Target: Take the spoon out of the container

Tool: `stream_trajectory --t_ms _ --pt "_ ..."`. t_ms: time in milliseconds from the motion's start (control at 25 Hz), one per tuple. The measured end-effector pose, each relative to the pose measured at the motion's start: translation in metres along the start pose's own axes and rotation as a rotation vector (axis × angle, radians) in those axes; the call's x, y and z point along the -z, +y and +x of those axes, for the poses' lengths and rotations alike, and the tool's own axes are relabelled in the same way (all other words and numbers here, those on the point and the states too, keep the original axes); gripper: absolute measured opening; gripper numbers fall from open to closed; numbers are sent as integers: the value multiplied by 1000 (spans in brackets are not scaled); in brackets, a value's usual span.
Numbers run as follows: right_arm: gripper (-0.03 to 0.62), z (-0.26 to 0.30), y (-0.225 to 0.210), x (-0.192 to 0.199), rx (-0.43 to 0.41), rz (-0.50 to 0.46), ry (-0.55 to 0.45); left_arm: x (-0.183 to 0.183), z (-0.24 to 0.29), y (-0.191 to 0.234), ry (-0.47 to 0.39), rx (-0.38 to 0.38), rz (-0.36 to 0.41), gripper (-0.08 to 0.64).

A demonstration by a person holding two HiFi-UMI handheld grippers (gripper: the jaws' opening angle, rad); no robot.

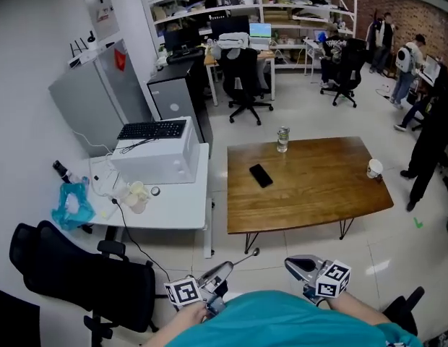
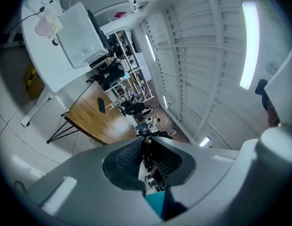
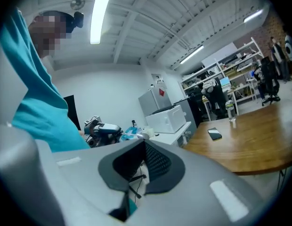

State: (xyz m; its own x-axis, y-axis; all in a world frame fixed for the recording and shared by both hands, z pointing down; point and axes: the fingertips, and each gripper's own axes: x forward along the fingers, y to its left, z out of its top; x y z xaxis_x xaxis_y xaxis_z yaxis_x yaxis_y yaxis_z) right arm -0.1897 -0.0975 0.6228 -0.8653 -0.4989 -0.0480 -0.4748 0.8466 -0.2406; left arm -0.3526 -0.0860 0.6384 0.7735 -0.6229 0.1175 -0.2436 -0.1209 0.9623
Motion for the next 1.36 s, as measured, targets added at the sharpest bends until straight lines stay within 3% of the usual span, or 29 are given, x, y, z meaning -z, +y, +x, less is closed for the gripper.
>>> stream_trajectory --t_ms 200,280,960,1280,1360 --pt "2 3 1 -2 -9 8 -4 -26 7 -34 -7 250 487 48" --pt "2 1 -2 -3 -7 21 -15 -27 9 -60 -15 335 595 48" --pt "0 -15 9 -3 -2 -11 -3 -9 0 -75 -19 341 604 48" --pt "0 -17 12 -2 0 -22 -1 -7 -5 -46 -25 261 511 48" --pt "0 -17 13 -3 -2 -24 -3 -5 -5 -50 -23 271 526 48"
